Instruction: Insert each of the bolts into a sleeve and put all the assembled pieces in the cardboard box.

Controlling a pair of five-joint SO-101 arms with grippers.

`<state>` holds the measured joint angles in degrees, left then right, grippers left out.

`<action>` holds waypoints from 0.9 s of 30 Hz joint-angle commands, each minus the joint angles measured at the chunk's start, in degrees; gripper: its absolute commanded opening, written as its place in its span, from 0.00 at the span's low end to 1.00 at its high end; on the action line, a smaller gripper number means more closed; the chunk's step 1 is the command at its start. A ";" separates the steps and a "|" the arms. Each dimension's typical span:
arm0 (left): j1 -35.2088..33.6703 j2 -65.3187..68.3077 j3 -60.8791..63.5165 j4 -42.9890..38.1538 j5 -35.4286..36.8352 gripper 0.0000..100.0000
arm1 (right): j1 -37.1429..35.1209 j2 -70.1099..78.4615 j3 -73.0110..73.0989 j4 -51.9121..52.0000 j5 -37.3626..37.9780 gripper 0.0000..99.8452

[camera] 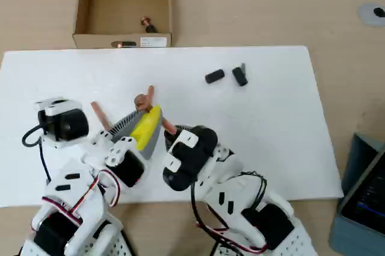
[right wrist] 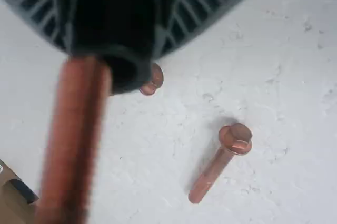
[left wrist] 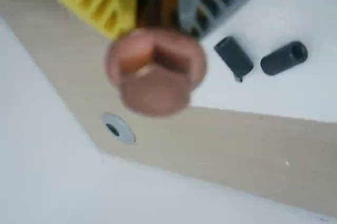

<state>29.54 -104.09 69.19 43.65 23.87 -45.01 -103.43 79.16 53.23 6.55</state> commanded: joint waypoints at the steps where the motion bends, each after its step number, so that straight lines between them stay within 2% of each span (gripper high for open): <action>1: 0.35 -0.40 0.00 -1.49 -2.20 0.00 | -0.40 -4.88 -3.65 -1.32 0.44 0.01; 7: -2.73 -0.40 0.26 -1.49 -3.52 0.00 | 0.48 -4.88 -3.65 -1.41 0.35 0.01; 22: -0.70 -0.40 5.01 -1.49 -3.08 0.00 | 0.40 -4.88 -3.56 -1.67 0.35 0.01; 27: 4.66 -0.40 4.92 2.81 -3.08 0.00 | 0.40 -4.88 -3.47 -1.67 0.26 0.01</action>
<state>30.51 -104.44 74.20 43.74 20.70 -44.92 -103.43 79.34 53.23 6.64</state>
